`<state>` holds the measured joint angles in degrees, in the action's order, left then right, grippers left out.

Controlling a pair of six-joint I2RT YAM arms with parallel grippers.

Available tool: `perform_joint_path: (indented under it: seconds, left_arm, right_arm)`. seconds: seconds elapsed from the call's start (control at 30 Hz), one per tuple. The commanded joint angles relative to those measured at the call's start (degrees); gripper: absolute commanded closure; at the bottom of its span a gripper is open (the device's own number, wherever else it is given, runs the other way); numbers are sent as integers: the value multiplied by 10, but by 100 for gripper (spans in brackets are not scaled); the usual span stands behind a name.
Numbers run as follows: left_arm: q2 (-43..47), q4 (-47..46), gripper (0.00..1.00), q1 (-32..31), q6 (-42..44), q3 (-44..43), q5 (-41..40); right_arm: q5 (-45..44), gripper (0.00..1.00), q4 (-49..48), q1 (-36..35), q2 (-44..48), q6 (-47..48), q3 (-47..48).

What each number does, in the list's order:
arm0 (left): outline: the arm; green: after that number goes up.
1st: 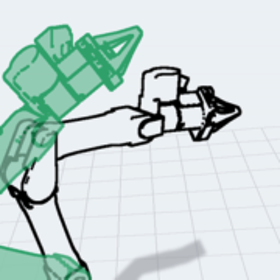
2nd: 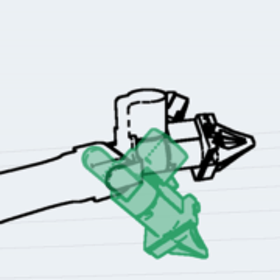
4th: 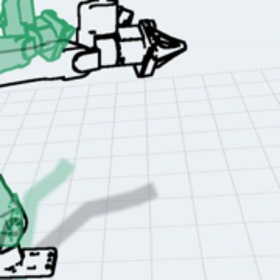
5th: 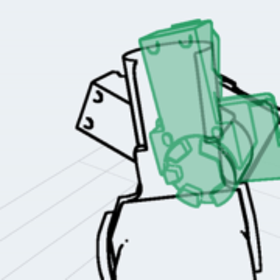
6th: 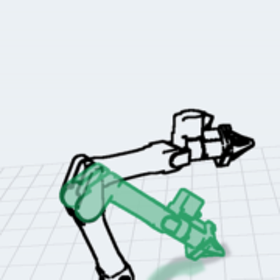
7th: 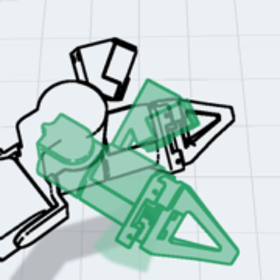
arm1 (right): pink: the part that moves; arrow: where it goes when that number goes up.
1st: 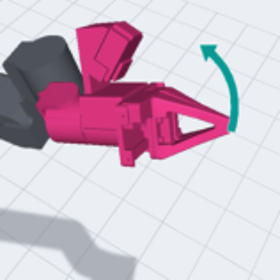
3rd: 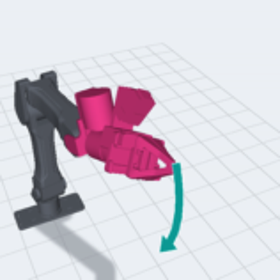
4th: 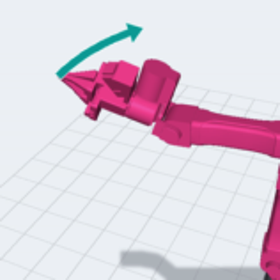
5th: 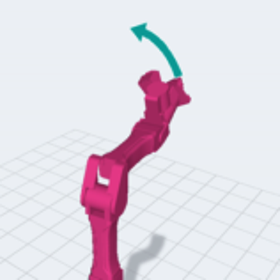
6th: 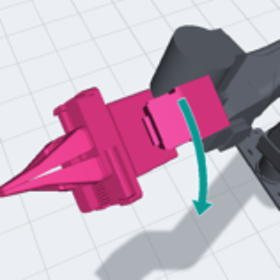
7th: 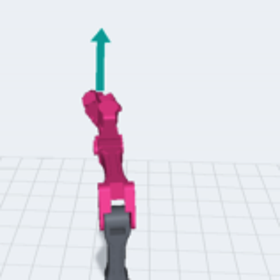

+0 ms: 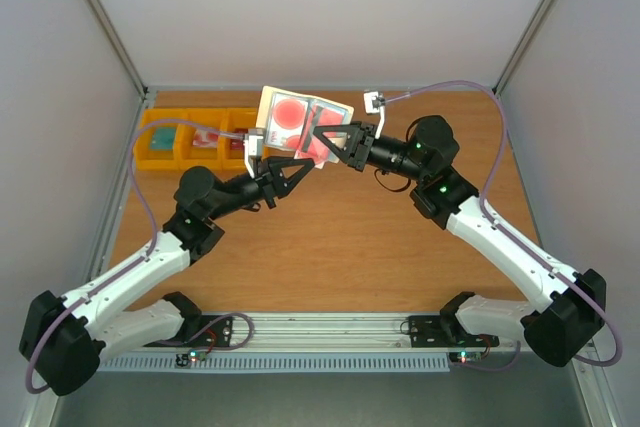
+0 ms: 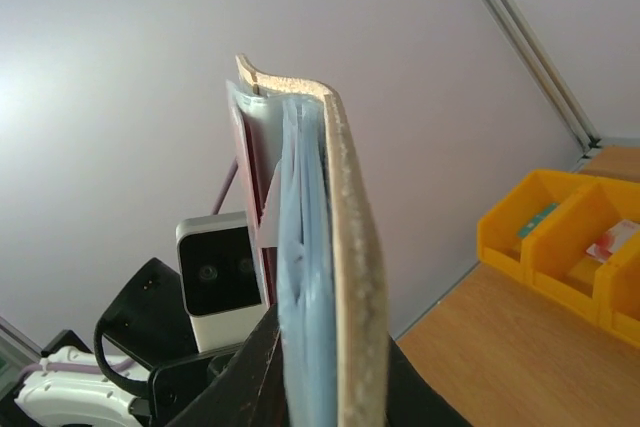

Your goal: Take the credit cards out of the card holder

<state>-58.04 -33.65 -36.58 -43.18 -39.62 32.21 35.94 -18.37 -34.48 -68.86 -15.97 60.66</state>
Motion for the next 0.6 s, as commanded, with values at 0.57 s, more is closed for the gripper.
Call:
perform_joint_path:
  seconds: [0.57]
  left_arm:
    - [14,-21,100,-5,80,66,57]
  right_arm:
    - [-28,82,-5,7,14,13,33]
